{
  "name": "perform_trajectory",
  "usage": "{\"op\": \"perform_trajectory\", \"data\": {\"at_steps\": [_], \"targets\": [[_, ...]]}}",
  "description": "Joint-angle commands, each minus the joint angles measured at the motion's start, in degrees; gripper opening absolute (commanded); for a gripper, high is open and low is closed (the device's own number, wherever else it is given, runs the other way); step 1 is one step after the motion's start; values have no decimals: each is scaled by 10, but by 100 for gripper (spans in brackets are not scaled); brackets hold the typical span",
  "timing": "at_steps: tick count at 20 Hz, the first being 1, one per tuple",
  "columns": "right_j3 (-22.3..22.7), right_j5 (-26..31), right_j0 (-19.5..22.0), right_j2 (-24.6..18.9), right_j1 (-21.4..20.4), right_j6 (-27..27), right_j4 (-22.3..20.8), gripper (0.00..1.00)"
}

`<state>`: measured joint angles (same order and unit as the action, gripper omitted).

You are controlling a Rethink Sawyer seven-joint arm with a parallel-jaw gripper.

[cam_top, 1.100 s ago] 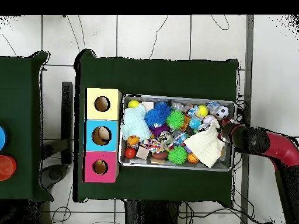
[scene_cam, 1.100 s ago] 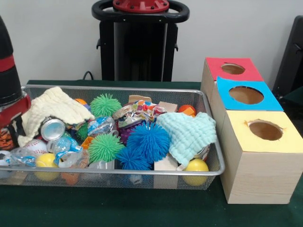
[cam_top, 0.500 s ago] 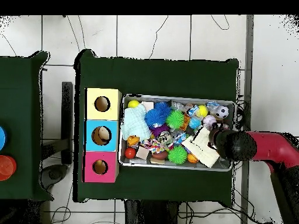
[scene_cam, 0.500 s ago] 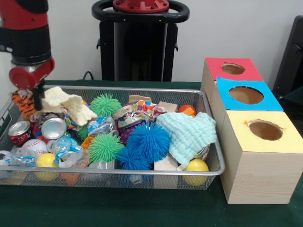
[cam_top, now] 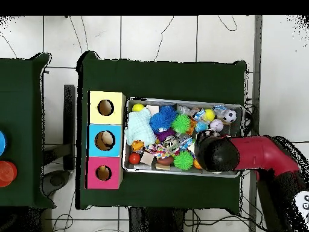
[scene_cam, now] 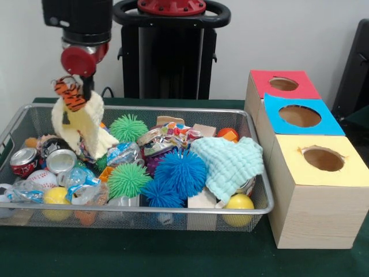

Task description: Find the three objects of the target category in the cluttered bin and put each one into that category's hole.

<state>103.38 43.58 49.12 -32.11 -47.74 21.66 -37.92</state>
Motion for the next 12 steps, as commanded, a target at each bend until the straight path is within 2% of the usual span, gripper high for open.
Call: {"op": "perform_trajectory", "data": {"at_steps": [1,5,8,12], "targets": [[92,-22,-65,79,-57,253,48,0],[116,-56,-101,107,-62,287,58,0],[119,-93,-122,127,-44,308,51,0],[138,-98,-146,140,-61,323,65,0]]}}
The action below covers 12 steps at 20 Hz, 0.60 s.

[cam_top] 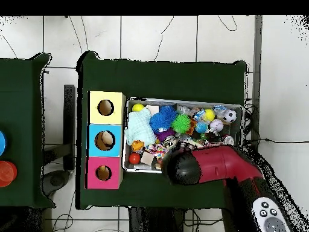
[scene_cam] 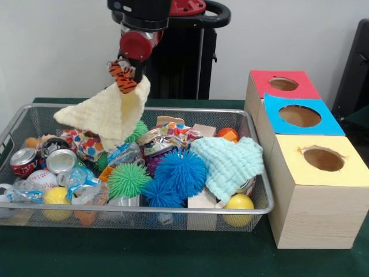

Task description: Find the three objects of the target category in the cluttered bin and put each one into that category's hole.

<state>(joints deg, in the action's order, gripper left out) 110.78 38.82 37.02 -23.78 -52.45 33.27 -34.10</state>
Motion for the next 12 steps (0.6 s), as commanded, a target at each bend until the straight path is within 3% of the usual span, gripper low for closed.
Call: {"op": "perform_trajectory", "data": {"at_steps": [1,5,12], "targets": [[69,-49,-29,57,-21,208,34,0],[75,-50,-57,67,-26,229,53,0],[56,-109,-74,92,28,241,36,0]]}}
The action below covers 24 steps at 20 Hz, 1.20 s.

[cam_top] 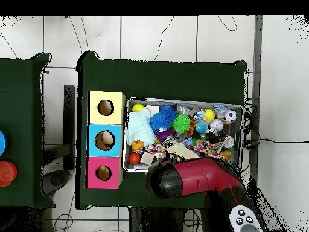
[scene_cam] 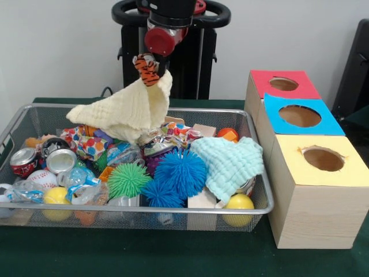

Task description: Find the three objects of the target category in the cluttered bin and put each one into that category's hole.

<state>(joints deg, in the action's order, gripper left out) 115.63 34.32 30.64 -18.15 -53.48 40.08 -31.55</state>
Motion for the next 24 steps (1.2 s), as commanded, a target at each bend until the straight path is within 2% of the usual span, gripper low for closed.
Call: {"op": "perform_trajectory", "data": {"at_steps": [1,5,6,17,19,24], "targets": [[9,-64,-9,37,39,170,14,0],[17,-89,-5,35,43,164,24,0],[17,-94,-8,39,44,159,30,100],[7,-97,-21,54,50,152,38,100],[-7,-75,-35,70,47,157,37,100],[-40,-67,-33,63,66,138,47,100]]}}
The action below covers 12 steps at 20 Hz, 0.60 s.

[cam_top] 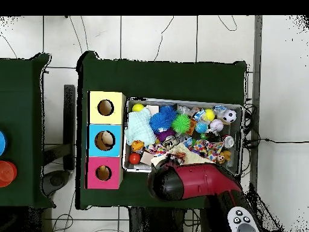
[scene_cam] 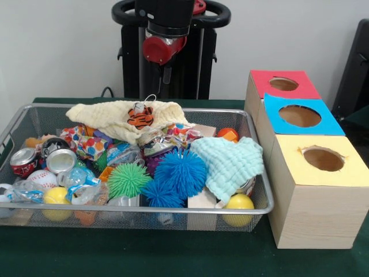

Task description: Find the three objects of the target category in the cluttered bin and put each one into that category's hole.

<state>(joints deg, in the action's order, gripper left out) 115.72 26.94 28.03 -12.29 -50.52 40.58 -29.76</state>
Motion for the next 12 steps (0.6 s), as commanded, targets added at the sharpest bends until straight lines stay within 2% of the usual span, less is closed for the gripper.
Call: {"op": "perform_trajectory", "data": {"at_steps": [1,9,12], "targets": [[-41,2,-2,4,39,127,27,100],[-70,-40,48,-4,99,82,-10,100],[-73,-43,63,-7,104,67,-23,100]]}}
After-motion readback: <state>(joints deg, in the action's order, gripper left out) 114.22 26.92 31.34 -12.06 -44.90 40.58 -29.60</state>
